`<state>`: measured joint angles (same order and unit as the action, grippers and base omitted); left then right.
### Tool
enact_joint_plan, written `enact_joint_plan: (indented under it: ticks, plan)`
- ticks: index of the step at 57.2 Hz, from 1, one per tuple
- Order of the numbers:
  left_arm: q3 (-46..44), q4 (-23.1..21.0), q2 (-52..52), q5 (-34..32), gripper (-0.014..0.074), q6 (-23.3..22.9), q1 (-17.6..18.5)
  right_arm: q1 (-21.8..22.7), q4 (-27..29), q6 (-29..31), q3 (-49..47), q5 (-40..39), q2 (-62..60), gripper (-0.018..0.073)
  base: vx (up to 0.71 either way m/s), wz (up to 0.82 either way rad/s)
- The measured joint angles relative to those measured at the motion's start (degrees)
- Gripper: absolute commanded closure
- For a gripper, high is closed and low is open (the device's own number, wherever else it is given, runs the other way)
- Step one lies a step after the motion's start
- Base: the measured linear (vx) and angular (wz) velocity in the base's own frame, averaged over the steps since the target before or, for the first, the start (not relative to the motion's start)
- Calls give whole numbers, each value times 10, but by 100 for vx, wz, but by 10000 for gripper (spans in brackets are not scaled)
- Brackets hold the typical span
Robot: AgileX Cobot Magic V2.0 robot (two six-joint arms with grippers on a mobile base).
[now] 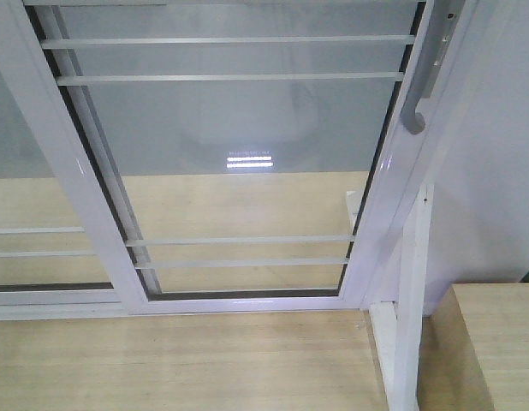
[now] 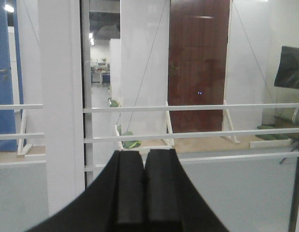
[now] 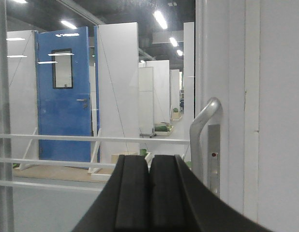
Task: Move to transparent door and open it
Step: 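Drive up close to the door, facing its silver handle, then raise both grippers toward the door, right gripper to the silver handle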
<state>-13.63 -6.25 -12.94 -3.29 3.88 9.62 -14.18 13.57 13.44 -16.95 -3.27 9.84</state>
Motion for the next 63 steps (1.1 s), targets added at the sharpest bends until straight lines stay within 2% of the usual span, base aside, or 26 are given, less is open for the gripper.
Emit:
enact_joint_plan:
  ticks: [13, 21, 31, 43, 54, 63]
  plan:
    - [-151, 3, -249, -37, 602, 1, 0, 0, -1, 36, -167, -1, 252, 559, 0, 0]
    - [-221, 3, -362, -51, 602, 2, 0, 0, -1, 42, -247, -2, 385, 559, 0, 0]
    - [-248, 3, -430, -67, 584, 2, 0, 0, -1, 44, -283, -3, 473, 554, 0, 0]
    - [-248, 3, -454, -75, 518, 2, 0, 0, -1, 44, -283, -7, 500, 510, 0, 0]
    - [-248, 3, -459, -76, 363, 2, 0, 0, -1, 44, -286, -9, 501, 360, 0, 0]
    - [-248, 3, -459, -76, 166, 2, 0, 0, -1, 44, -286, -9, 501, 132, 0, 0]
